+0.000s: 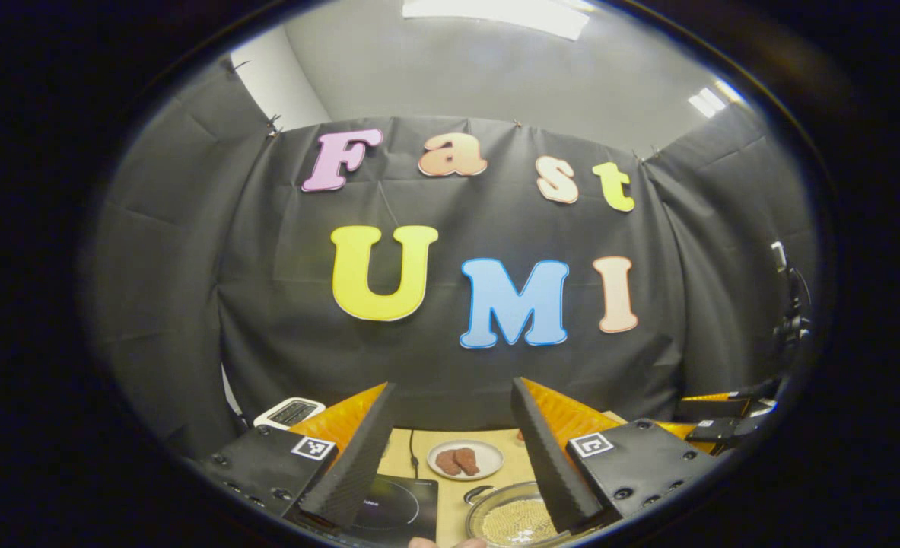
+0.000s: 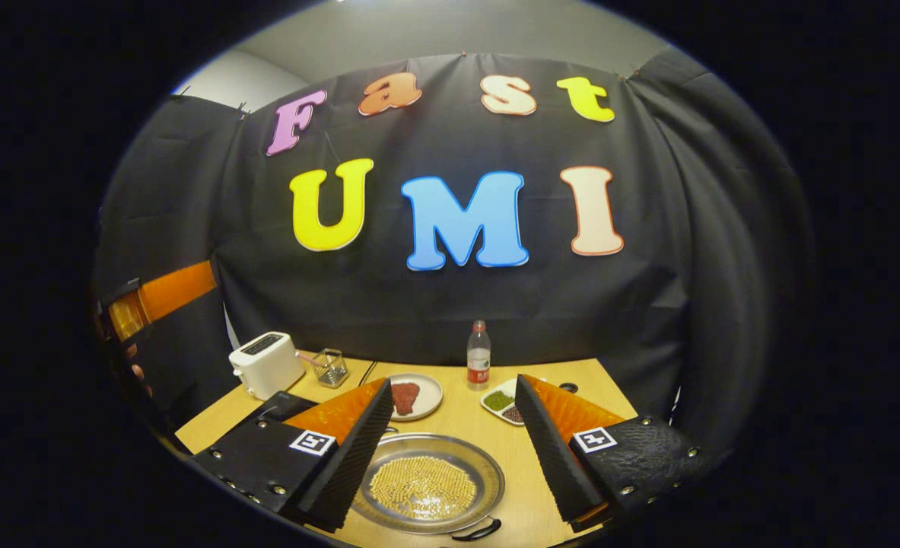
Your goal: First push the handle of the pot to place it horizontally, then grasp the pot with both hands and set it on the induction cooktop.
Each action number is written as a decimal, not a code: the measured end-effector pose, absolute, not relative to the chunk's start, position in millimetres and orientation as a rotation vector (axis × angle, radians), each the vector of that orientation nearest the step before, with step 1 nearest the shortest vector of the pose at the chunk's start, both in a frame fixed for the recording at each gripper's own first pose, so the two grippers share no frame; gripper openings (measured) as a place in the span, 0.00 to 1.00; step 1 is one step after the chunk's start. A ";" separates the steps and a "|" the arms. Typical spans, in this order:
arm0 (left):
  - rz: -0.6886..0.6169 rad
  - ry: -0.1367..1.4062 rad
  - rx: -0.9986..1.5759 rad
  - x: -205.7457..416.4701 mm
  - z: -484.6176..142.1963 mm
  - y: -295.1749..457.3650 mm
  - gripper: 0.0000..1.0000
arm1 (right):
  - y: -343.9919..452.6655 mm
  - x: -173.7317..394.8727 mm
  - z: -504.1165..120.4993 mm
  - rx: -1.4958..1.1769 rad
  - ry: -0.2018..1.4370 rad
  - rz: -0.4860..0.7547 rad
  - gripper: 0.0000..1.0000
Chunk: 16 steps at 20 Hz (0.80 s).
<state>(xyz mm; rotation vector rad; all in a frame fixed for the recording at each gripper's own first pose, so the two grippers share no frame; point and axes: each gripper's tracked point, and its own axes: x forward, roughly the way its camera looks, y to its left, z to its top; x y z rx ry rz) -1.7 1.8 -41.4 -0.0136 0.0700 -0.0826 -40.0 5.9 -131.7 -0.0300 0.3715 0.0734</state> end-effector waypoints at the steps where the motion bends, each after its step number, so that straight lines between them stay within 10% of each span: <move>1: -0.084 0.079 -0.012 -2.4 -43.9 1.9 0.96 | 4.4 -46.7 -143.2 -0.034 0.406 0.079 0.92; 7: -0.102 0.105 -0.004 -0.8 -54.6 -1.0 0.96 | 2.2 -74.0 -208.0 -0.023 0.613 0.085 0.25; 9: -0.106 0.112 -0.002 -0.9 -60.1 -1.8 0.96 | 6.2 -87.1 -230.4 -0.012 0.701 0.117 0.22; 10: -0.108 0.115 -0.002 -2.1 -60.2 -2.9 0.96 | 6.2 -97.2 -234.7 -0.009 0.747 0.123 0.00; 16: -0.110 0.145 -0.008 -4.0 -72.8 -2.4 0.99 | 14.9 -142.4 -304.1 0.031 1.013 0.204 0.00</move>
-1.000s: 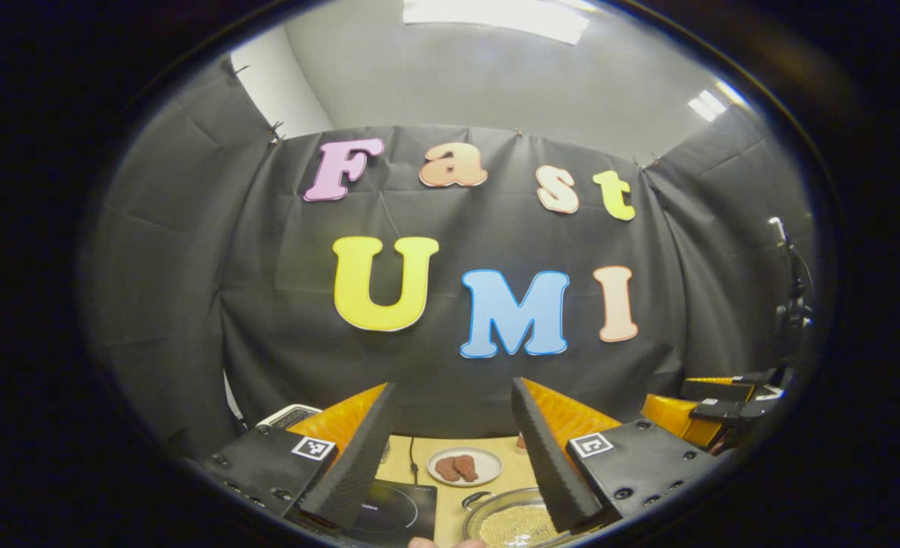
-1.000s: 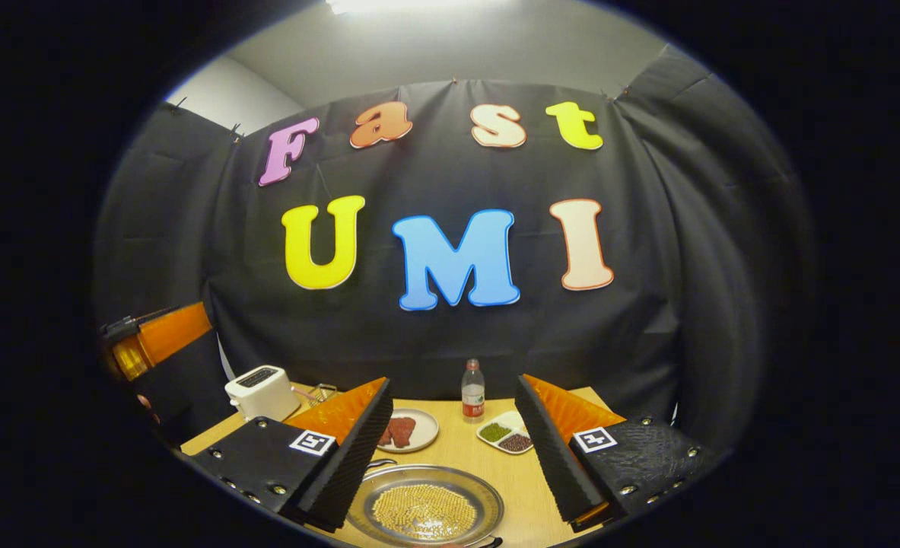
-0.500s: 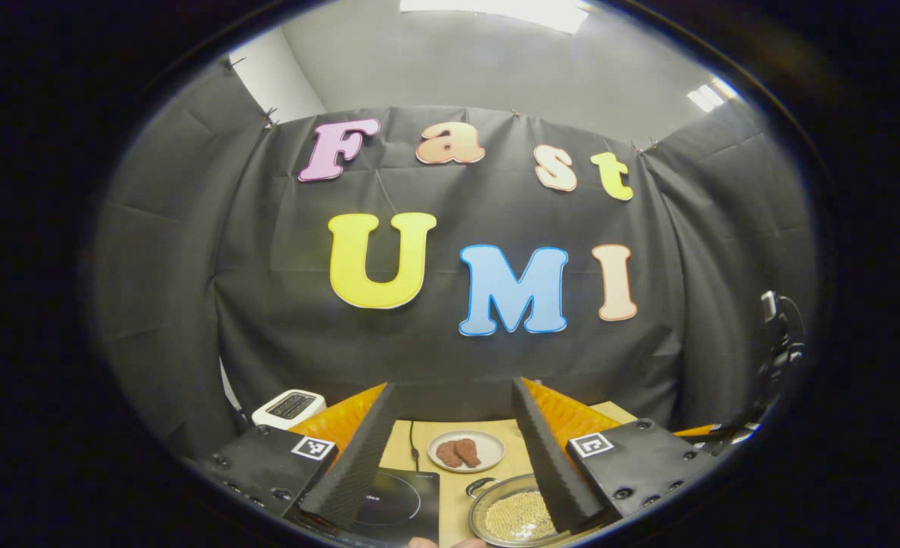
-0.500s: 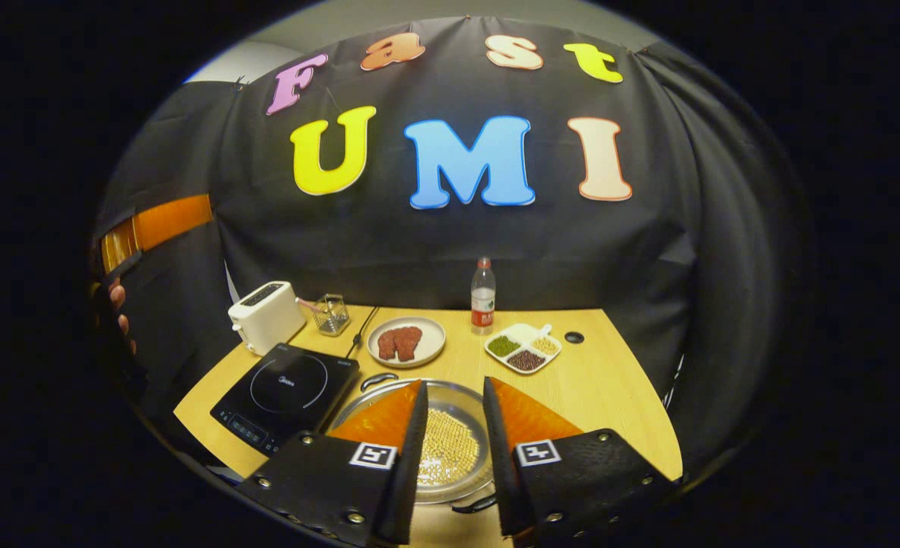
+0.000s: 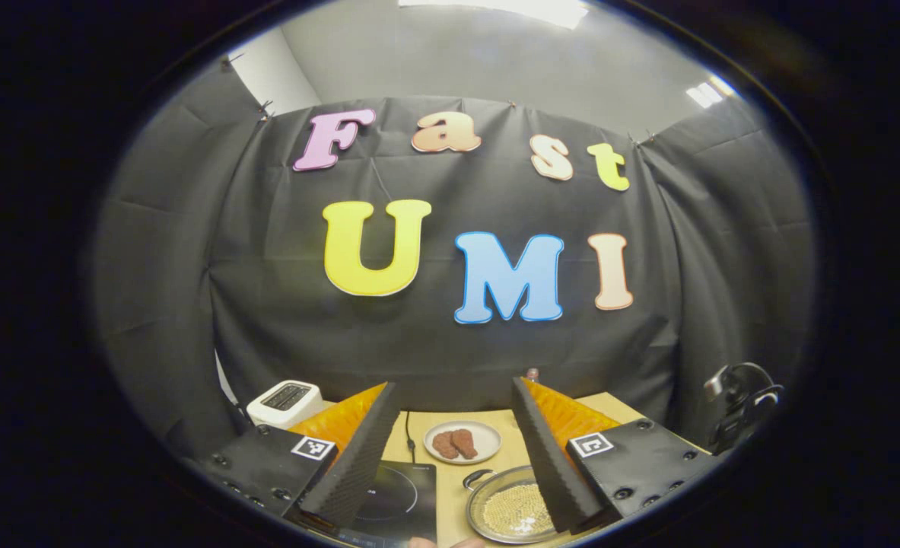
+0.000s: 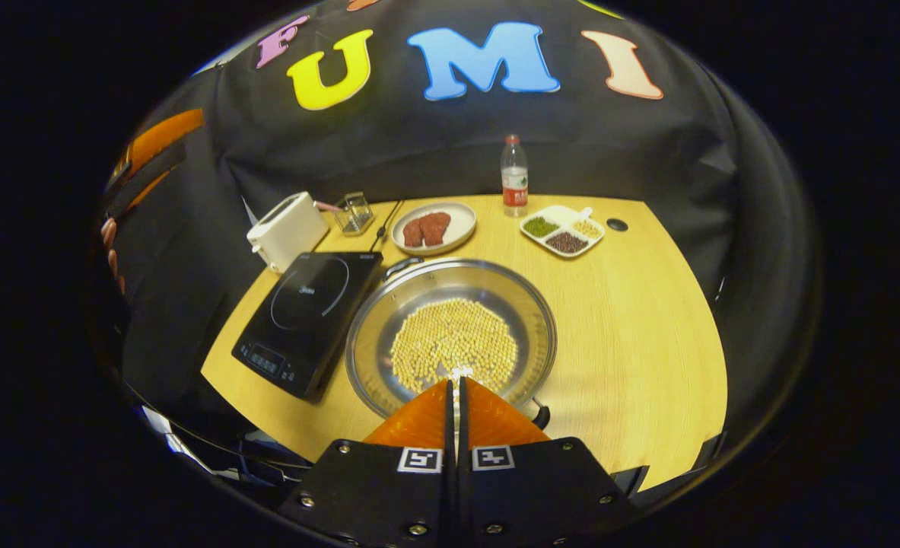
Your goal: First push the handle of the pot to place it horizontally, then grasp the pot with both hands and set it on the induction cooktop.
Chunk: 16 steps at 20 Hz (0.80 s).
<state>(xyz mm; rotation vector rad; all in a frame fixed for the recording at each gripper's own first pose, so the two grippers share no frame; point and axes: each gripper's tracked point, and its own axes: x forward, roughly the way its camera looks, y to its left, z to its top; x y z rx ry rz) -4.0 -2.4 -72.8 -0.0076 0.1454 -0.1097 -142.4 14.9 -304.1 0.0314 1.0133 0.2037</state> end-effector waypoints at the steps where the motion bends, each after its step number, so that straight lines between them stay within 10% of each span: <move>1: -0.110 0.149 -0.009 -3.7 -73.5 -2.6 0.99 | 15.5 -150.0 -310.4 0.035 1.059 0.205 0.00; 16: -0.038 0.173 0.014 -22.0 -76.8 17.2 0.96 | 10.5 -178.5 -397.6 0.054 1.320 0.146 0.00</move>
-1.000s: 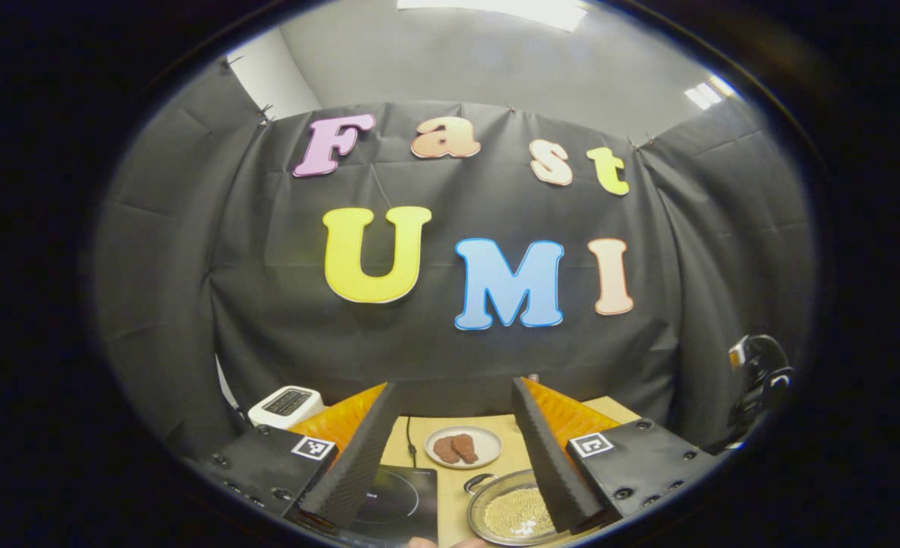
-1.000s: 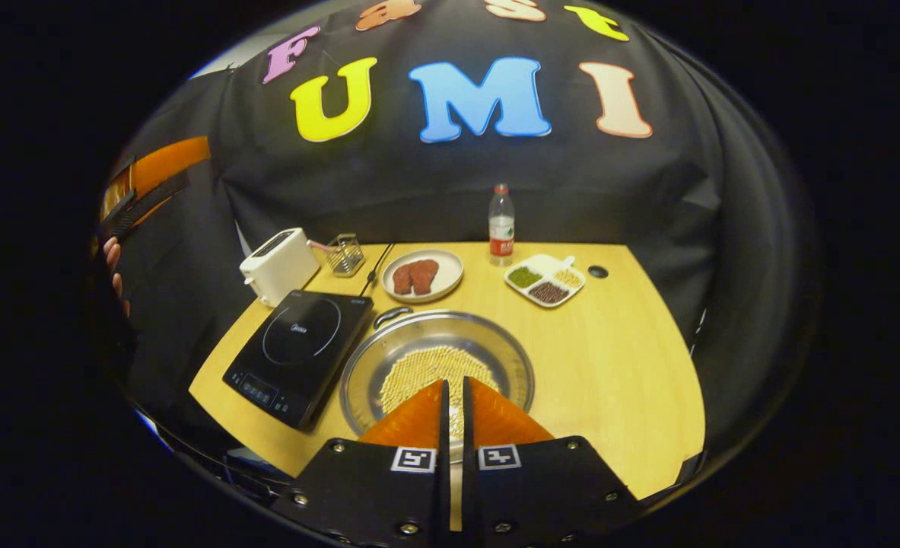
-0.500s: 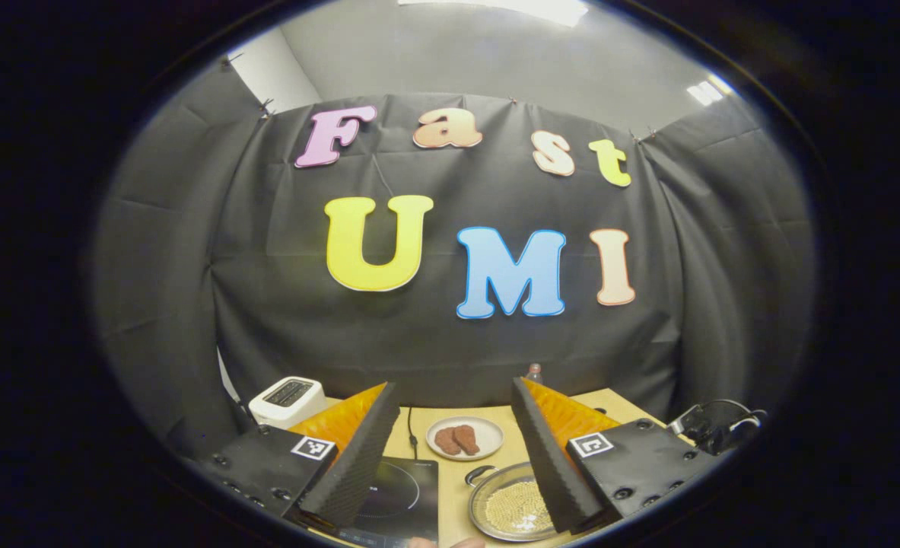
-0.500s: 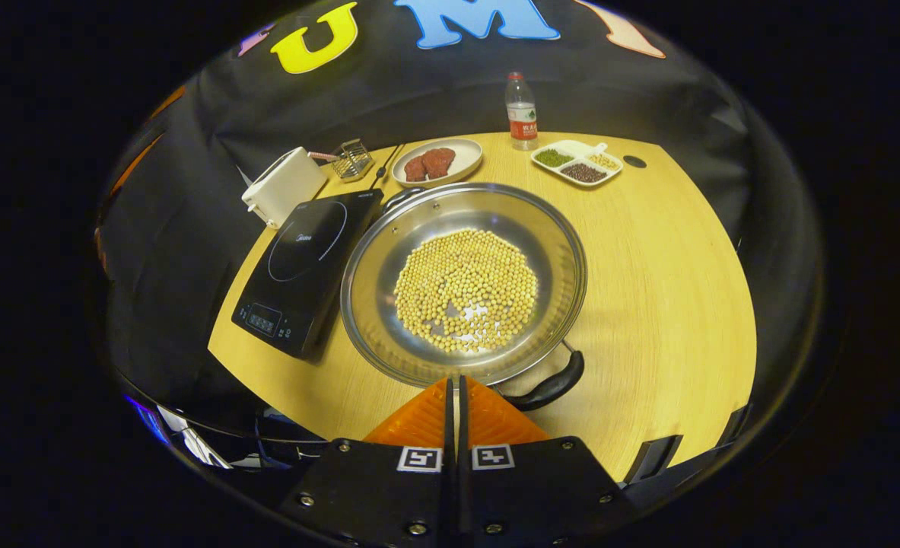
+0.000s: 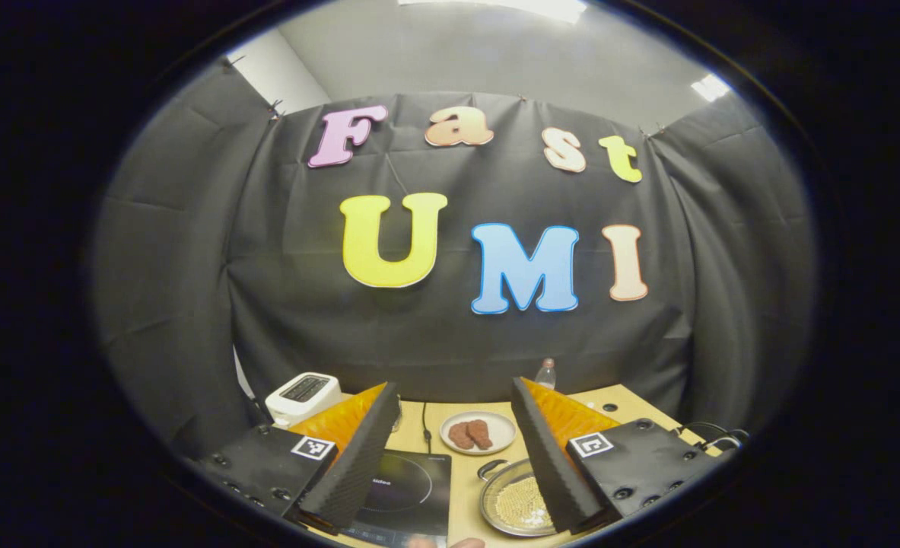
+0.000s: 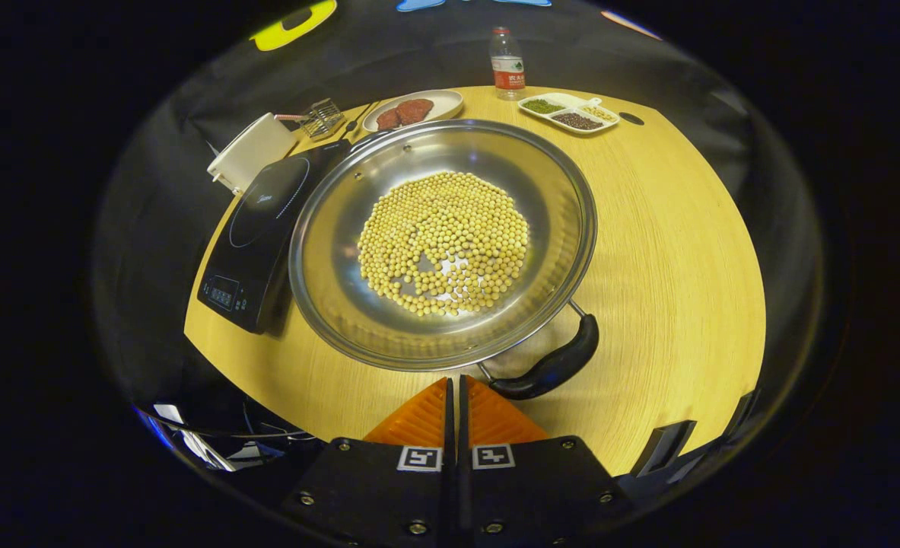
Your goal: First push the handle of the pot to place it horizontally, then grasp the pot with both hands and set it on the induction cooktop.
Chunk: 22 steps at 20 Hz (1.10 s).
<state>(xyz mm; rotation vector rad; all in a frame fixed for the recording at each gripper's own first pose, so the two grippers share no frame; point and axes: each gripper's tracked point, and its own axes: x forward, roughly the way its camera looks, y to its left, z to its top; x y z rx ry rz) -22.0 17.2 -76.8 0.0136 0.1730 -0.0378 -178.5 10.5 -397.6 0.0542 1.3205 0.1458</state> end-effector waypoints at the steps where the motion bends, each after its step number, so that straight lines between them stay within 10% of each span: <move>1: -0.033 0.174 0.016 -23.3 -76.1 18.5 0.96 | 11.1 -177.0 -395.9 0.074 1.315 0.143 0.00; 22: -0.048 0.185 0.023 -5.8 -79.7 -26.5 0.94 | -91.4 -108.8 -395.2 -0.019 1.215 0.047 0.00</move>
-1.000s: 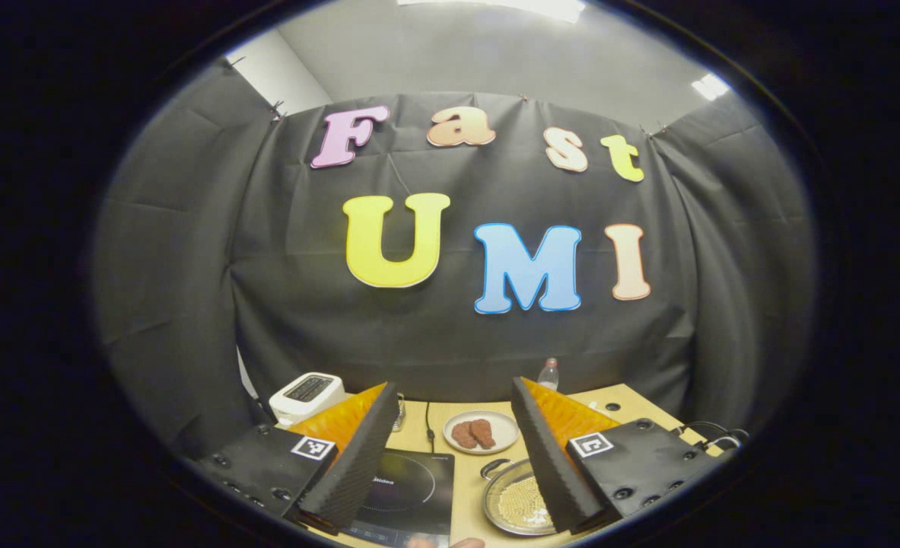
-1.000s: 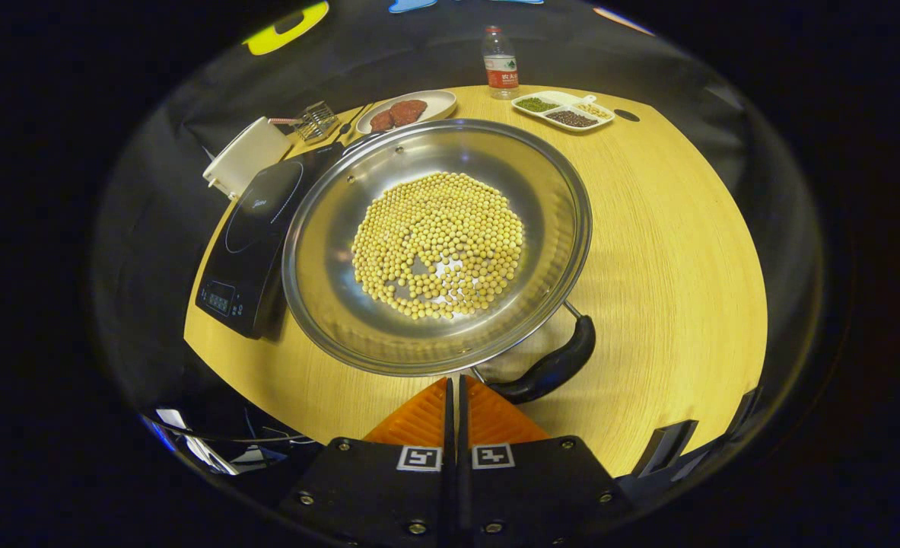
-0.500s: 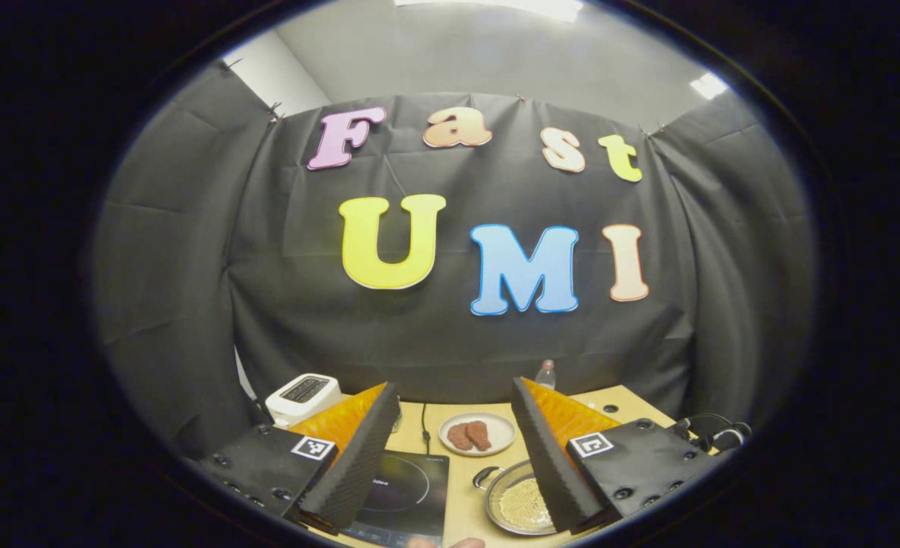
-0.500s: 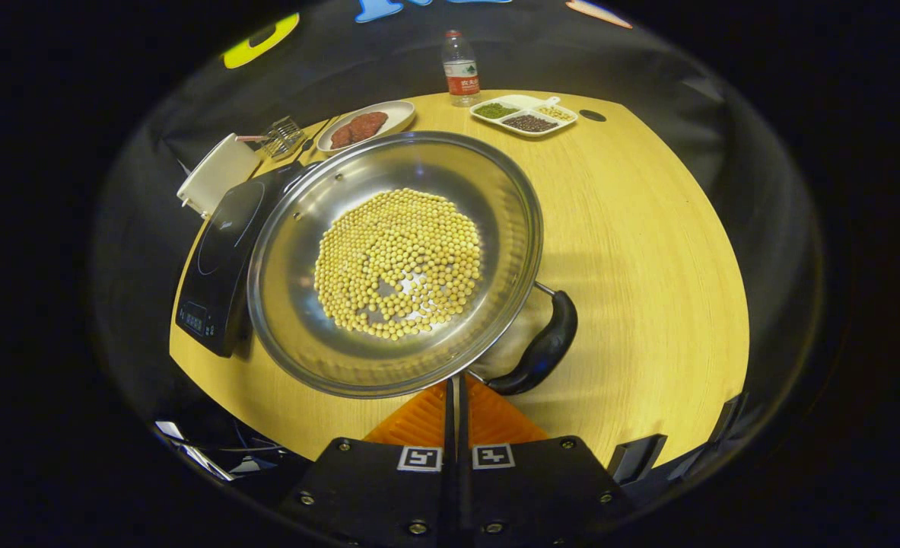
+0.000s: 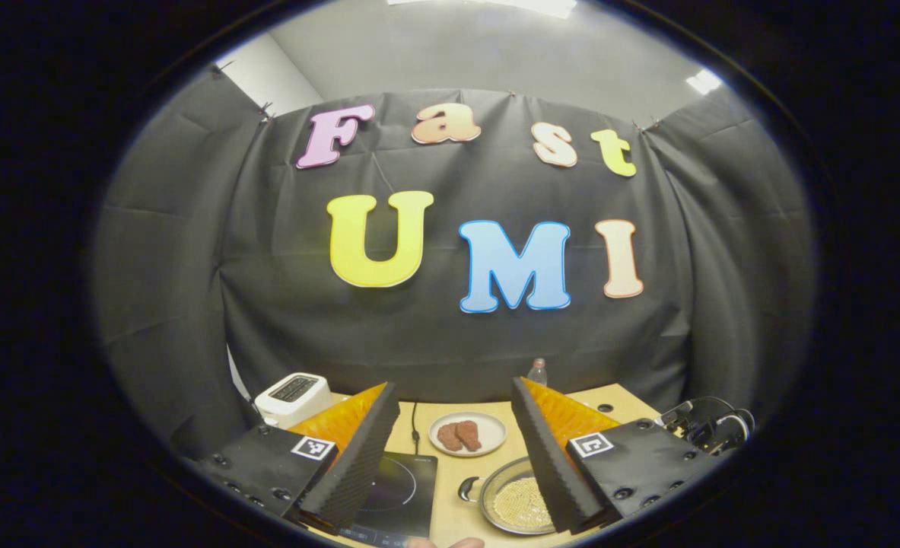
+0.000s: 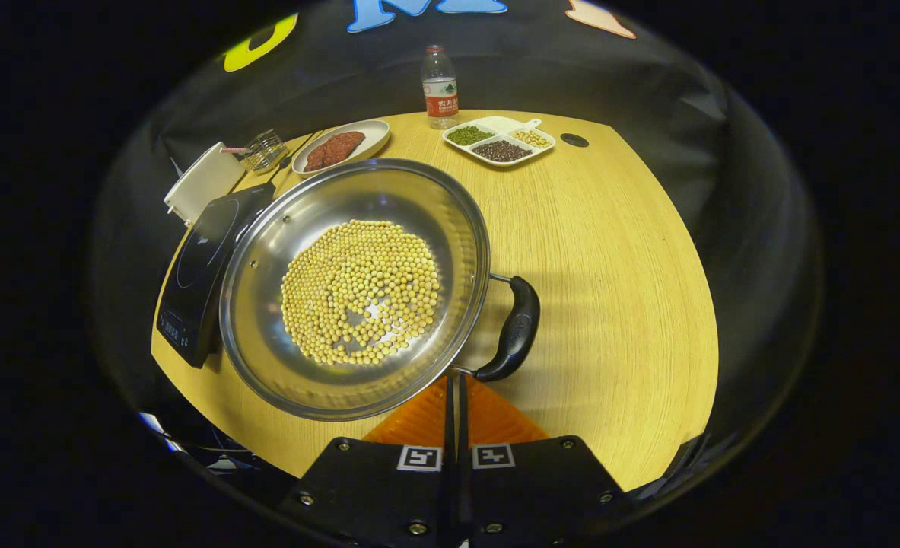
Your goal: First push the handle of the pot to place it horizontally, then grasp the pot with both hands and set it on the induction cooktop.
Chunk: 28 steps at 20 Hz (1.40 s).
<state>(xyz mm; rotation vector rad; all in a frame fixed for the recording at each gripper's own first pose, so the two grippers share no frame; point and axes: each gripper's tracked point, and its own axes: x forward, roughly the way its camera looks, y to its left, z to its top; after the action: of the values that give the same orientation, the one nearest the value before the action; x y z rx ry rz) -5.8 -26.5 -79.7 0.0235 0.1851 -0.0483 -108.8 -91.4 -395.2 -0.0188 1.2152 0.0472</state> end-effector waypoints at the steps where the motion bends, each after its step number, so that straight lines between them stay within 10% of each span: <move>1: -0.043 0.185 0.026 -4.7 -78.6 -25.8 0.98 | -95.4 -103.5 -395.6 -0.024 1.209 0.051 0.00; 18: 0.006 0.376 -0.055 -2.0 -157.5 -36.2 0.94 | -101.5 -76.0 -360.1 -0.056 1.082 0.172 0.00; 20: -0.037 0.437 -0.081 -2.3 -182.7 -44.3 0.94 | -96.7 -73.5 -345.2 -0.005 1.039 0.157 0.16; 24: -0.132 0.615 -0.141 1.2 -250.8 -58.6 0.97 | -92.9 -64.0 -330.2 0.088 0.986 0.103 0.79; 28: -0.154 0.742 -0.160 6.9 -320.1 -57.5 0.99 | -103.9 -53.5 -340.4 0.095 0.977 0.031 0.72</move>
<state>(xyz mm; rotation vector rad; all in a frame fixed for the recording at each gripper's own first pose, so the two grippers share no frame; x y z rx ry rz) 6.9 -57.5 -320.1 -0.1601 0.7416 -0.1538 -53.5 -103.9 -340.4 0.0947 0.9775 0.0311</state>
